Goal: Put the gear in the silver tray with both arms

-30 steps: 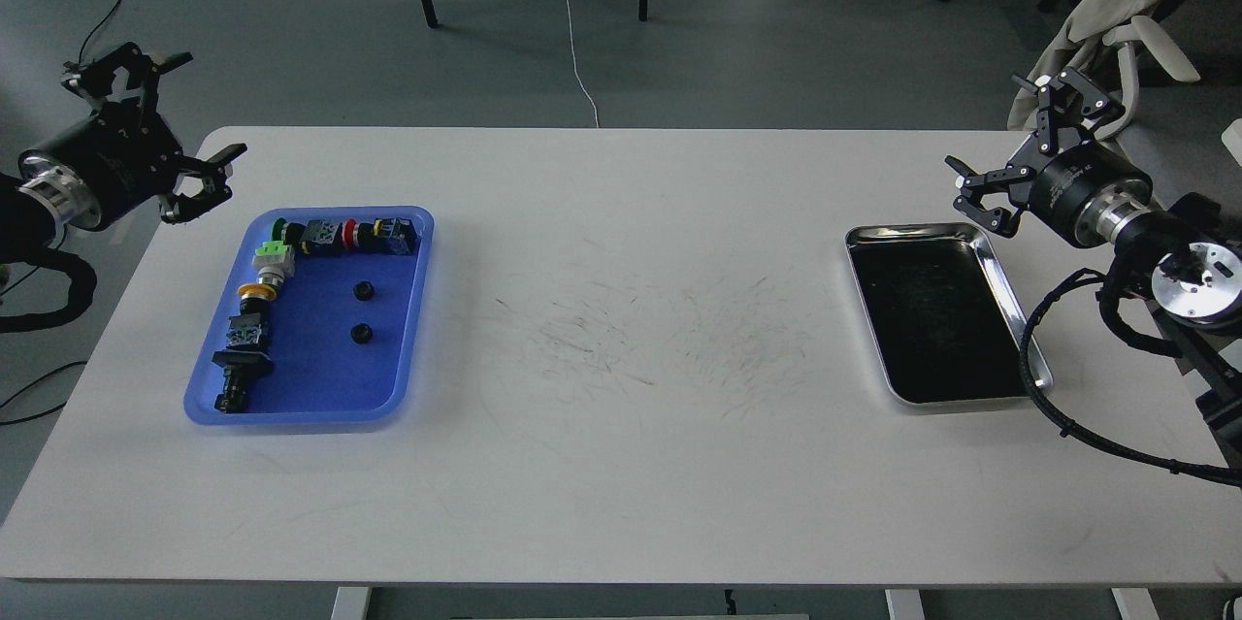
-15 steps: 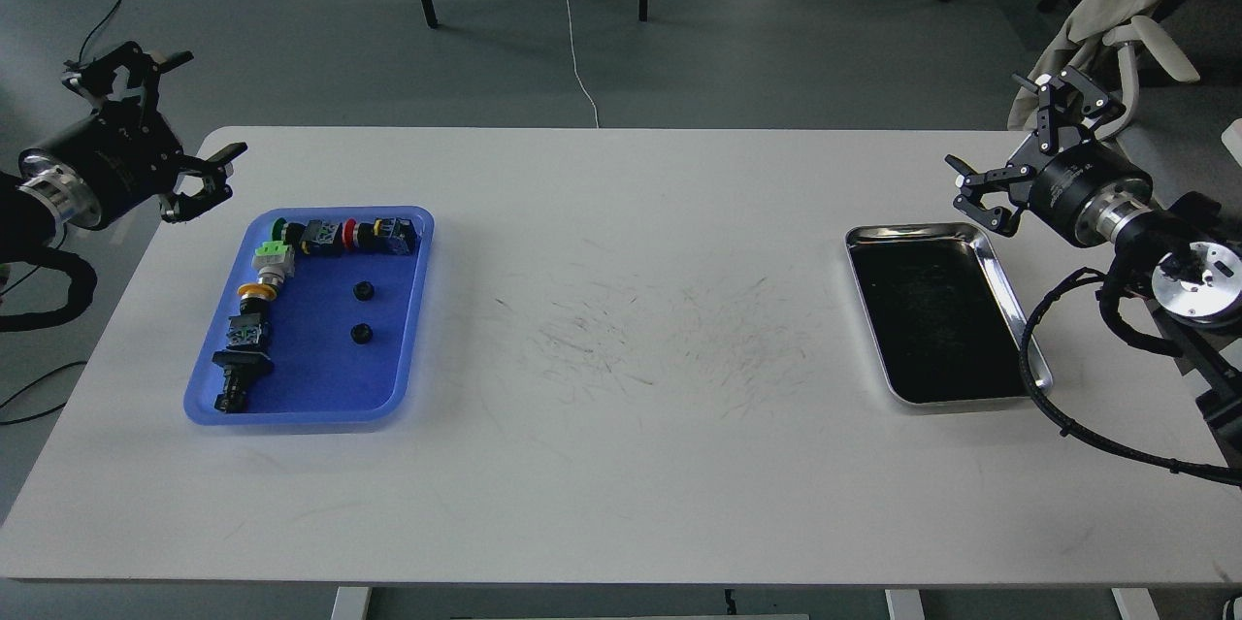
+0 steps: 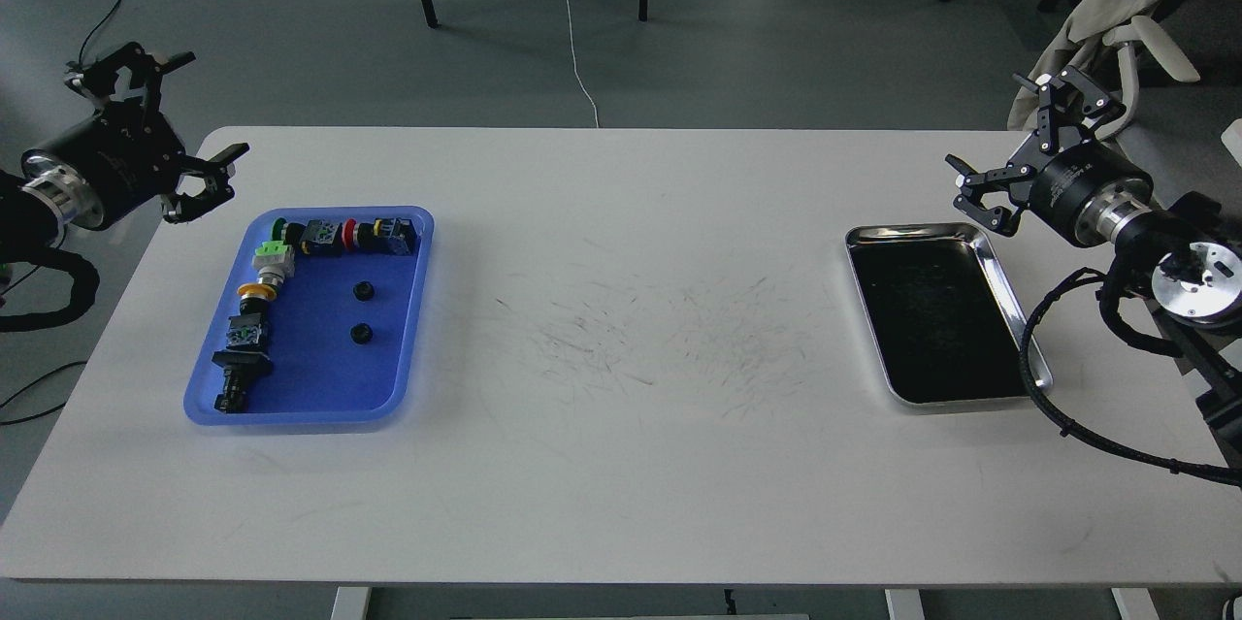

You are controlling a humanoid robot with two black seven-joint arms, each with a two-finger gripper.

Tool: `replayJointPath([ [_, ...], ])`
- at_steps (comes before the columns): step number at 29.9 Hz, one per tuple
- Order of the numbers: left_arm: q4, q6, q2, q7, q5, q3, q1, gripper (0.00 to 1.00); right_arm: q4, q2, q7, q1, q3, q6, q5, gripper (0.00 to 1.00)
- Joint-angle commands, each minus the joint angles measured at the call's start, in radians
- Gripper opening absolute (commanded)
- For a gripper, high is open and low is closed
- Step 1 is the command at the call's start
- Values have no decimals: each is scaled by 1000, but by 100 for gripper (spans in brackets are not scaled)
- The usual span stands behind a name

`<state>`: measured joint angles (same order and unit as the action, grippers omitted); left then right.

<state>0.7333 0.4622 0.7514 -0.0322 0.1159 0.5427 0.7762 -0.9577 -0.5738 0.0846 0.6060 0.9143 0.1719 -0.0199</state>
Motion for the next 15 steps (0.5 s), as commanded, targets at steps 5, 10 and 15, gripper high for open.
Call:
replayJointPath([
  [5,3,-5,-1,2,1,2,0,99,0,2,-2,0,-2,0,0,99],
  [10,5,-2,-1,29,-1,-4,0,99,0,5,-2,-5,0,0,0,99],
  [15,6,-8,-4,28,-1,-6,1,99,0,5,-2,-5,0,0,0,99],
])
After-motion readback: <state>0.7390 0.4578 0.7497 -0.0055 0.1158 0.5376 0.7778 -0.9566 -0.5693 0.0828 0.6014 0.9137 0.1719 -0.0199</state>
